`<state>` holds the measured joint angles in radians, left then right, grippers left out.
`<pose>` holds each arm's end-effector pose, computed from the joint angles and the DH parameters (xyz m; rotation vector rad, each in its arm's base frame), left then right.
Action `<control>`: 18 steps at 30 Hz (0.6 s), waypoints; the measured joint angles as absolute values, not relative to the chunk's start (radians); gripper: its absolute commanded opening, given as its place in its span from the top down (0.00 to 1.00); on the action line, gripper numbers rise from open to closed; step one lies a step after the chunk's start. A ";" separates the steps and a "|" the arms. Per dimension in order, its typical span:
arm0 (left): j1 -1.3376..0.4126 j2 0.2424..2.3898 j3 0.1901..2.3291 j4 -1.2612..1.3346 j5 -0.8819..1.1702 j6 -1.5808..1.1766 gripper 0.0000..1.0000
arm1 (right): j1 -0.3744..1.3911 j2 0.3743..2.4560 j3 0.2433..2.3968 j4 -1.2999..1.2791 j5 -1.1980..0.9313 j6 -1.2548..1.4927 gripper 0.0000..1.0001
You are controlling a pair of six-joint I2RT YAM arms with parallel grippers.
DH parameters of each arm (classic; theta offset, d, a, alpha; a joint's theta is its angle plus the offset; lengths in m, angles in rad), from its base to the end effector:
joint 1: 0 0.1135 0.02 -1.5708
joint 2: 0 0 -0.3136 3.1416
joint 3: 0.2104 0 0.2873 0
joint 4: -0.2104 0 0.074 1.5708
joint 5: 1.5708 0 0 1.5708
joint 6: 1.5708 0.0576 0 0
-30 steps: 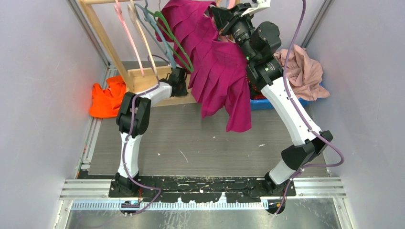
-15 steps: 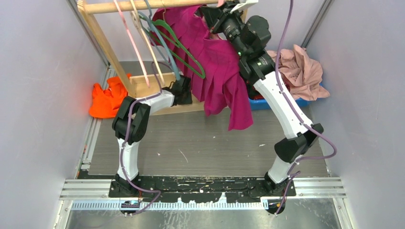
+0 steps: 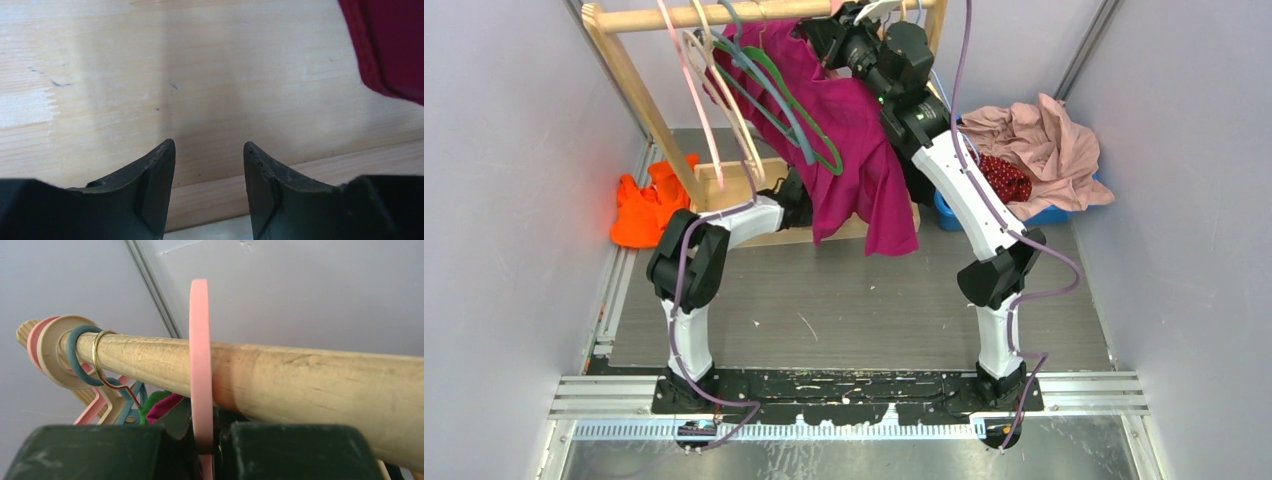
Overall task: Place the skirt on the hanger
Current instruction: Place the hanger on the clothesline.
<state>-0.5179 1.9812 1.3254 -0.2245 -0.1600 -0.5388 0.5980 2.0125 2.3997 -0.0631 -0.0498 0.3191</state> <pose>0.4283 -0.2335 0.1764 -0.0964 2.4533 -0.2750 0.4250 0.2930 0.6005 -0.2234 1.2705 0.8225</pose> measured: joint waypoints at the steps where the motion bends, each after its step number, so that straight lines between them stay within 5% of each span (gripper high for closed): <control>1: -0.518 1.974 1.319 -0.226 -0.162 -0.539 0.47 | 0.598 2.014 2.404 -0.065 -0.049 0.319 0.99; 10: -0.518 1.839 1.235 -0.256 -0.163 -0.546 0.47 | 0.602 1.987 2.325 -0.009 -0.045 0.315 0.99; 18: -0.529 1.712 1.141 -0.289 -0.147 -0.551 0.43 | 0.606 1.932 2.245 0.000 -0.031 0.311 0.82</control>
